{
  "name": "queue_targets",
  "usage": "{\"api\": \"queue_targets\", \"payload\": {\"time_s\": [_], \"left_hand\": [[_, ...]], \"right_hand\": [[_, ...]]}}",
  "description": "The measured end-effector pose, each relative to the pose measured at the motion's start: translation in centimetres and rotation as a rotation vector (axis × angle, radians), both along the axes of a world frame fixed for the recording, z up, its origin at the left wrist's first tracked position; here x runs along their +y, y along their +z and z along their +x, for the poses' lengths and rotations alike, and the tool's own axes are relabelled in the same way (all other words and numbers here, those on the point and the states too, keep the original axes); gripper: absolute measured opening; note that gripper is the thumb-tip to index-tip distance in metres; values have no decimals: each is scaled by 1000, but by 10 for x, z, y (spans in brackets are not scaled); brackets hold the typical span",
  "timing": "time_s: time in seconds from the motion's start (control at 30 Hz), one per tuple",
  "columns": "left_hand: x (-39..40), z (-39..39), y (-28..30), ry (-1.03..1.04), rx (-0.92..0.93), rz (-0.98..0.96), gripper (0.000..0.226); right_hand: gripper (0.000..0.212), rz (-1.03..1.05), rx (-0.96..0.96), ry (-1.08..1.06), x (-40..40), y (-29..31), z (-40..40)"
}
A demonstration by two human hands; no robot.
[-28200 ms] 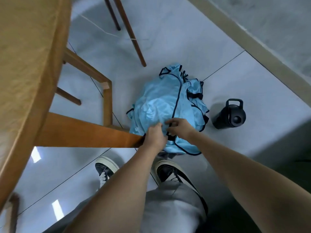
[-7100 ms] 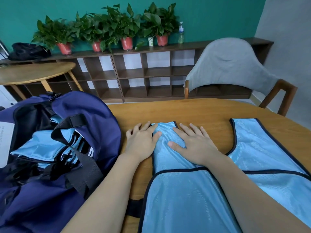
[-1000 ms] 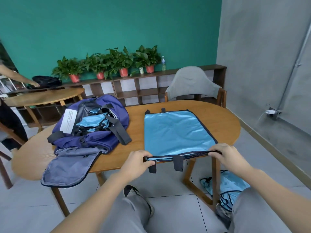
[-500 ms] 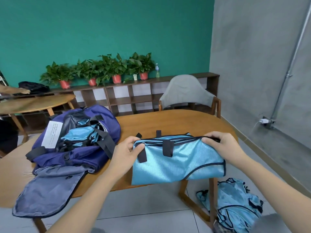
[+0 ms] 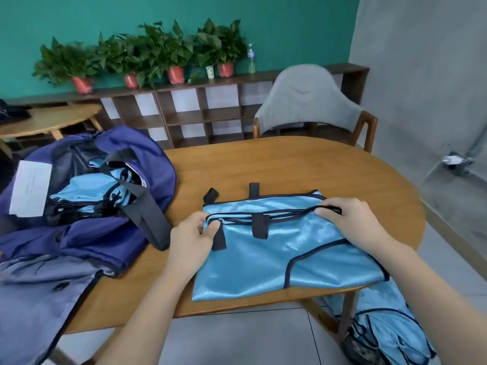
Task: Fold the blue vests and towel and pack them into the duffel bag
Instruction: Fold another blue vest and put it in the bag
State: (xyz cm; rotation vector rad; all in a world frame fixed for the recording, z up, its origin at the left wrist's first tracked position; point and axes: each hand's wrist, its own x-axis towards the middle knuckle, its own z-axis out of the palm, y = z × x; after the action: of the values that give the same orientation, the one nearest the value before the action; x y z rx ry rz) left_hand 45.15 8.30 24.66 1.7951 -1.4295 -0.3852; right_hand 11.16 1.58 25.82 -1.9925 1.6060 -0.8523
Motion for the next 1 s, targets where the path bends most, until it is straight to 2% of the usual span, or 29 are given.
{"api": "queue_targets", "payload": {"time_s": [0.17, 0.27, 0.4, 0.47, 0.6, 0.7, 0.8, 0.9, 1.0], "left_hand": [[10, -2, 14, -84, 280, -38, 4], [10, 4, 24, -124, 334, -79, 6], [-12, 9, 30, -29, 246, -88, 2], [-25, 8, 29, 31, 146, -11, 6], [-36, 12, 13, 103, -29, 142, 16], [-34, 11, 10, 125, -61, 88, 27], [-32, 6, 13, 107, -95, 43, 30], [-29, 2, 15, 93, -93, 52, 31], [-27, 0, 18, 64, -34, 53, 32]], "right_hand": [[7, 60, -97, 59, 10, 14, -11], [7, 43, -170, 91, 10, 28, -13], [6, 15, -170, 65, -7, 39, -2], [9, 27, -135, 21, -18, 34, 4], [19, 60, 95, -35, -31, 11, 11], [20, 34, 145, -41, -32, 13, 13], [28, -81, 261, -58, -27, 22, 23], [26, -115, 216, 47, -12, 32, 45], [37, 78, 111, 169, 2, 33, 78]]}}
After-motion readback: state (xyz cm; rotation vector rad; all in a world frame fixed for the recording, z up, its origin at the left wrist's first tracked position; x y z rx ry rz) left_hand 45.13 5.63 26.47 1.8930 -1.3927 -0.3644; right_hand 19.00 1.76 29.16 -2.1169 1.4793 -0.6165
